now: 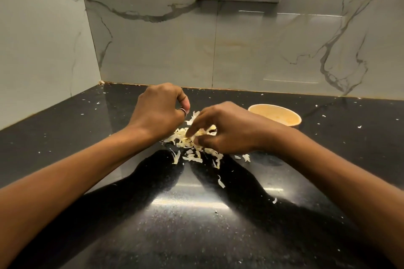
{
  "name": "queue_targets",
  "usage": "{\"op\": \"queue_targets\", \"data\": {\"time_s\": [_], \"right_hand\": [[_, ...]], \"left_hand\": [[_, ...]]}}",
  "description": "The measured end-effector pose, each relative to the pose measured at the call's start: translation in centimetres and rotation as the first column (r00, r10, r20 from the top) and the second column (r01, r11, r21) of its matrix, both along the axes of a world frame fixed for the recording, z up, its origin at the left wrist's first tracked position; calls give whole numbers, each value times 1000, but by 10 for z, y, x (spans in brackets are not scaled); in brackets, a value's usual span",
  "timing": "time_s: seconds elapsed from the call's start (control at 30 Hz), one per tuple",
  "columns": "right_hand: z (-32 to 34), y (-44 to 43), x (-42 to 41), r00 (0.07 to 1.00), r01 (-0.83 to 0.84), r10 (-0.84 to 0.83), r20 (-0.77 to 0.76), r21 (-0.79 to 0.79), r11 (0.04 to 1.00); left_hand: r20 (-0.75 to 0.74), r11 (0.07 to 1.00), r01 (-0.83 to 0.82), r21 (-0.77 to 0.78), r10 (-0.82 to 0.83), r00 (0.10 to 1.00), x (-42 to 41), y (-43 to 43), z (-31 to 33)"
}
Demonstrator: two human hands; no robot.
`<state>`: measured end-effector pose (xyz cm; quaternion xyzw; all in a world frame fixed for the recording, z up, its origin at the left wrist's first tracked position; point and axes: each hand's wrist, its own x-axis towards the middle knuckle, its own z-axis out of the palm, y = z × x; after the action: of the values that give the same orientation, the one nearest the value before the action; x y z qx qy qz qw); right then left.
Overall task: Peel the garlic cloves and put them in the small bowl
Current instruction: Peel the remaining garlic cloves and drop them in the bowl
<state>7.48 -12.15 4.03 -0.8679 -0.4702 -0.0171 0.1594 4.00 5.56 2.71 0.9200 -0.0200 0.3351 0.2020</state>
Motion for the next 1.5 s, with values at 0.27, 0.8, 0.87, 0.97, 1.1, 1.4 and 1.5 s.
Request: {"op": "queue_targets", "data": {"time_s": [0.27,0.8,0.87,0.97,1.1,1.4,1.5], "right_hand": [[-1,0,4,998,55,-54,-31,22,998],[4,-8,11,991,134,-132,-20,79,988],[4,-7,12,990,138,-138,2,104,985],[7,-6,11,991,130,-133,23,95,987],[8,-7,7,992,123,-123,20,4,992],[5,-6,7,989,143,-141,40,-54,988],[6,-8,8,989,149,-149,3,-23,989]], "left_hand": [[2,999,30,46,-30,1000,2,3,0],[-27,998,41,53,-39,999,-1,1,2],[-27,998,42,57,-40,999,-1,1,2],[-22,997,34,65,-33,999,-1,1,1],[1,996,5,85,-6,1000,-2,0,2],[-6,996,13,87,-13,1000,-6,-2,3],[-8,997,13,75,-12,1000,-6,-2,3]]}}
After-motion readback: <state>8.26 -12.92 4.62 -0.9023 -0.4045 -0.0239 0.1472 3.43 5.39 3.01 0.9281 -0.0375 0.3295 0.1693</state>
